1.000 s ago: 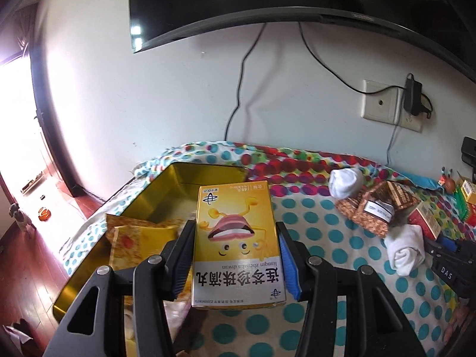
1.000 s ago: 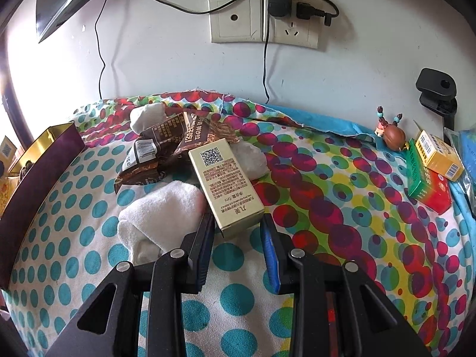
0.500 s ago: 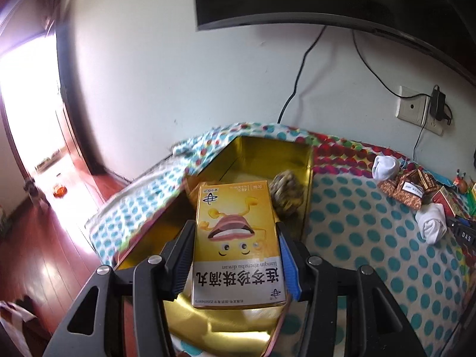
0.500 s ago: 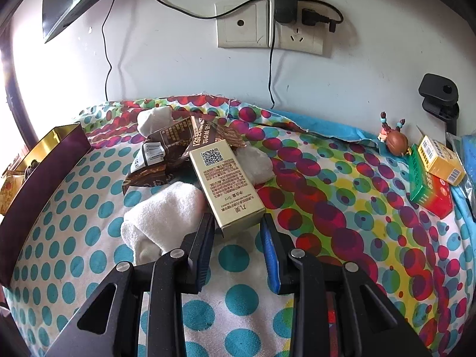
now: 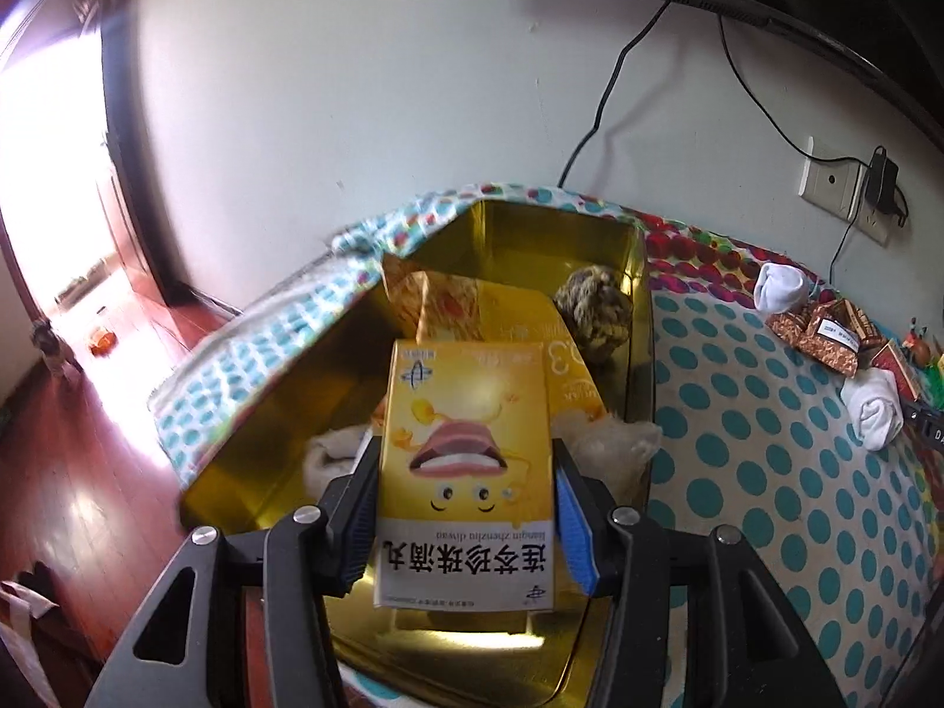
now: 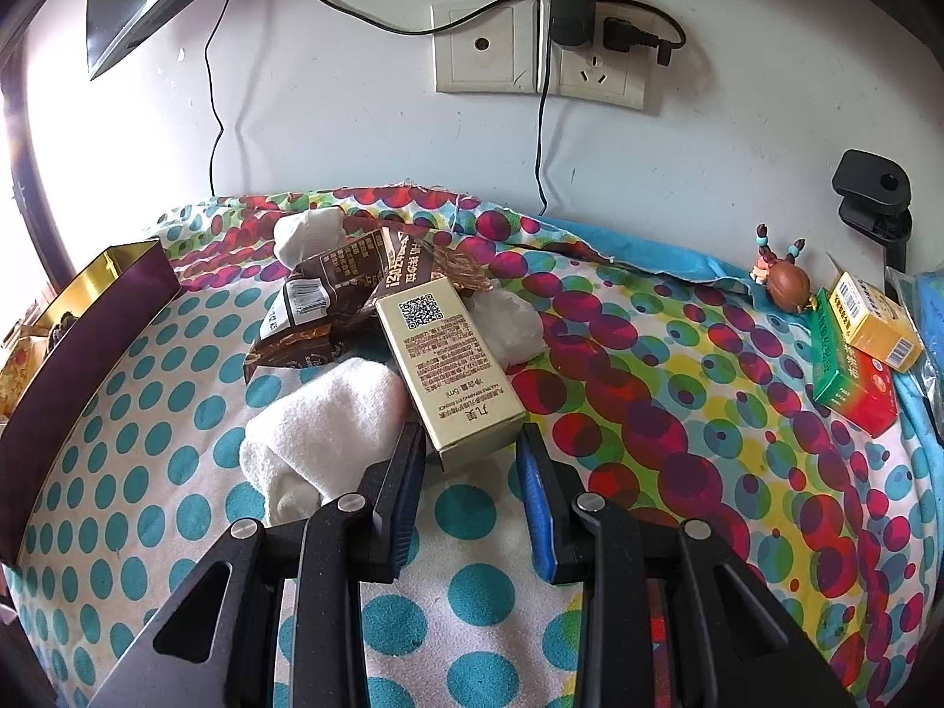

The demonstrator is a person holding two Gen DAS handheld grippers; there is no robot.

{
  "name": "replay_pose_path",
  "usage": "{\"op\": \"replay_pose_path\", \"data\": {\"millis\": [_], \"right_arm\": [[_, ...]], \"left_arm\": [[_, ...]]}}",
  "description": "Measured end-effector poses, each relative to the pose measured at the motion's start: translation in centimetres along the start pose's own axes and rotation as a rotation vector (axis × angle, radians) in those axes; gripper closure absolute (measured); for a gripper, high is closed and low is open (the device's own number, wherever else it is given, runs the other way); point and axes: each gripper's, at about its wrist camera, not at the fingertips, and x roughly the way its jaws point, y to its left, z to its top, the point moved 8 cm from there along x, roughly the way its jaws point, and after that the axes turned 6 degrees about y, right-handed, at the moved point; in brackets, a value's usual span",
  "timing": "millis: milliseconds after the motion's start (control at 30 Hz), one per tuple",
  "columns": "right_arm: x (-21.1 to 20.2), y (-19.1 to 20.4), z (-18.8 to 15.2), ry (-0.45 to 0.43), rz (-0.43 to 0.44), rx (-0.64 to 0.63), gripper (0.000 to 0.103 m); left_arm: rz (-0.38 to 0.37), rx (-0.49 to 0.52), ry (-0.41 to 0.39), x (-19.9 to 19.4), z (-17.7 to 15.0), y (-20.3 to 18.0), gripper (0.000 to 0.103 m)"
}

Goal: Organize objects
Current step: 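Lower the yellow medicine box into the tin and open the left gripper, then carry the beige QR-code box into the tin and open the right gripper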

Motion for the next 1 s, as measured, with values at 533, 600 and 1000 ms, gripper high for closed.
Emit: {"op": "replay_pose_path", "data": {"millis": [533,600,1000], "right_arm": [[-2.0,1.1,1.4,-0.066,-0.035,-0.047,0.074],[-3.5,2.9,2.4,-0.095,-0.006,-0.055,0.074],[-7.4,29.0,1.2,-0.08,0.313,-0.427,0.074]], "left_arm": [[0.023,-0.009,-0.184,-10.5,-5.4,3.9,0.0],[0.011,-0.01,-0.162,-10.2,-6.9,3.6,0.0],[-0.038,-0.086,-0.174,-10.2,-8.0,5.1,0.0]]}}
